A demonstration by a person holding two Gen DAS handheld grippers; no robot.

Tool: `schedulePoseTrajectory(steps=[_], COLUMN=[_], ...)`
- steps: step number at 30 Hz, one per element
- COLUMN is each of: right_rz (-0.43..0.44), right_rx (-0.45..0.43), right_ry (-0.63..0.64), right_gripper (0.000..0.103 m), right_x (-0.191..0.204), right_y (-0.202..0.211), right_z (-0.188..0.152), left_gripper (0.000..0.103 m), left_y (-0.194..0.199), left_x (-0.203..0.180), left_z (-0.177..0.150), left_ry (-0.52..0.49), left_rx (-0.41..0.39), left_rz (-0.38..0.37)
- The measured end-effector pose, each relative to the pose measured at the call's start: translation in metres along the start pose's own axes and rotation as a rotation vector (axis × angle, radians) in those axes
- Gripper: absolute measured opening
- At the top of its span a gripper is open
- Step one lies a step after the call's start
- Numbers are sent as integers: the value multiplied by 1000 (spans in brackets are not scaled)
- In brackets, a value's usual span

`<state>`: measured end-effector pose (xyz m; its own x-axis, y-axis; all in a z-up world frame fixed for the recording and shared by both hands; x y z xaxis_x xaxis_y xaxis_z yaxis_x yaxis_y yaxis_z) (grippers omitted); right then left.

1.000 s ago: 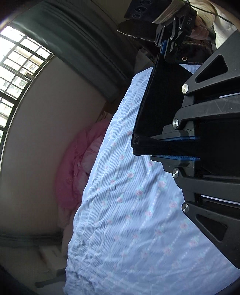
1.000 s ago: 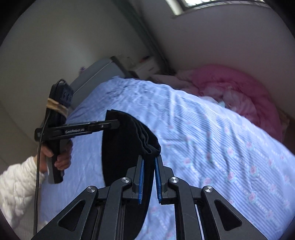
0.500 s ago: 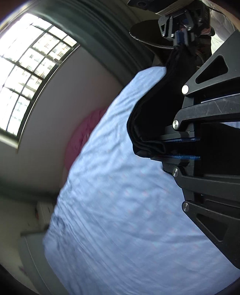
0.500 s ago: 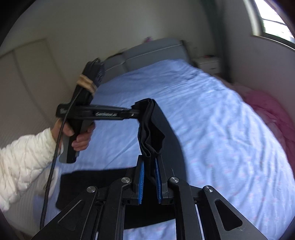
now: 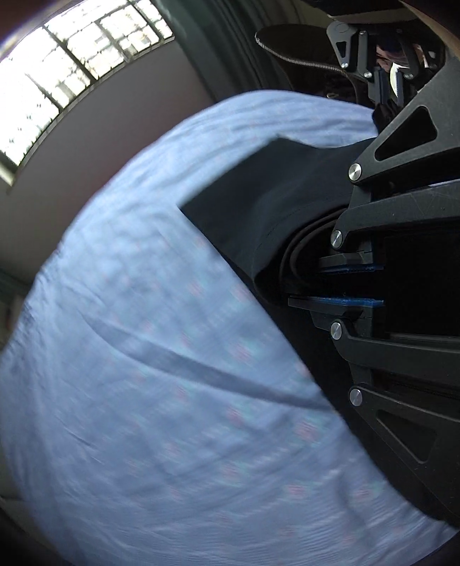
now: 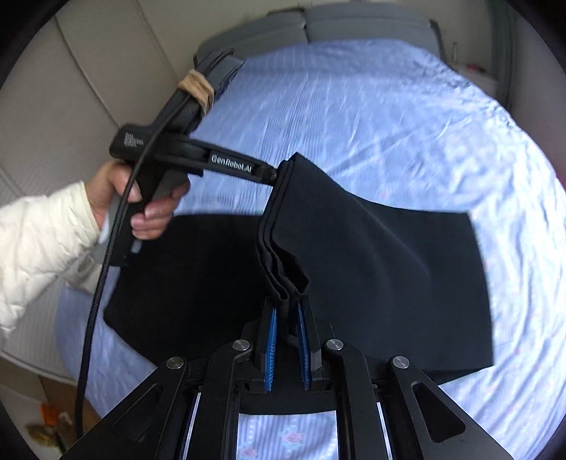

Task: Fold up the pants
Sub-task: 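Lift the held hem end with both tools and fold it toward the waistband, then open both tools and release the folded trousers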

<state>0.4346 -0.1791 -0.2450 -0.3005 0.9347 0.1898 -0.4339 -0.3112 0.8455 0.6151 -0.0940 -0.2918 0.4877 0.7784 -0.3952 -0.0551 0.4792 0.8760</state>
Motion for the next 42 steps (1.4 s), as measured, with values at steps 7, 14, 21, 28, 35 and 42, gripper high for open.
schedulePoseTrajectory(steps=[7,14,21,28,35,42], right_rz=[103,86,115,102,39,152], right_rx=[152,138,182,224,264,230], right_ry=[-2,-93,-143,-92,-39,-72], right_gripper=[25,35,35,35,15,2], right_x=[33,7,-6,10,13,30], right_y=[-33,-31,-62,-89,-114,-101], right_z=[-23,-27,-29,-36,-38,-26], left_gripper=[26,32,32,32,13,1], left_y=[1,9,-14,-46,-52,-23], left_x=[48,51,44,26,37,44], left_z=[-39,-65,-39,-15,-20,-21], left_ry=[111,234,331,200,189,240], left_rx=[19,-22,-86,-30,-5,-80], left_rz=[89,6,-87,34,67,41])
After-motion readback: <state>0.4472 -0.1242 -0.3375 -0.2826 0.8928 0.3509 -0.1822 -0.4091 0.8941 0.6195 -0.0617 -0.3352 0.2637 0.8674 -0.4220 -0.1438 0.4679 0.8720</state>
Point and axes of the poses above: each gripper's, at about its wrist camera, not at the fingertips, and y roughly against the way its jaws point, x to its left, z to its top, the point moved 5 cm from there along -y, roughly the way its jaws point, and after that the axes turned 6 degrees about y, right-handed, at the moved point
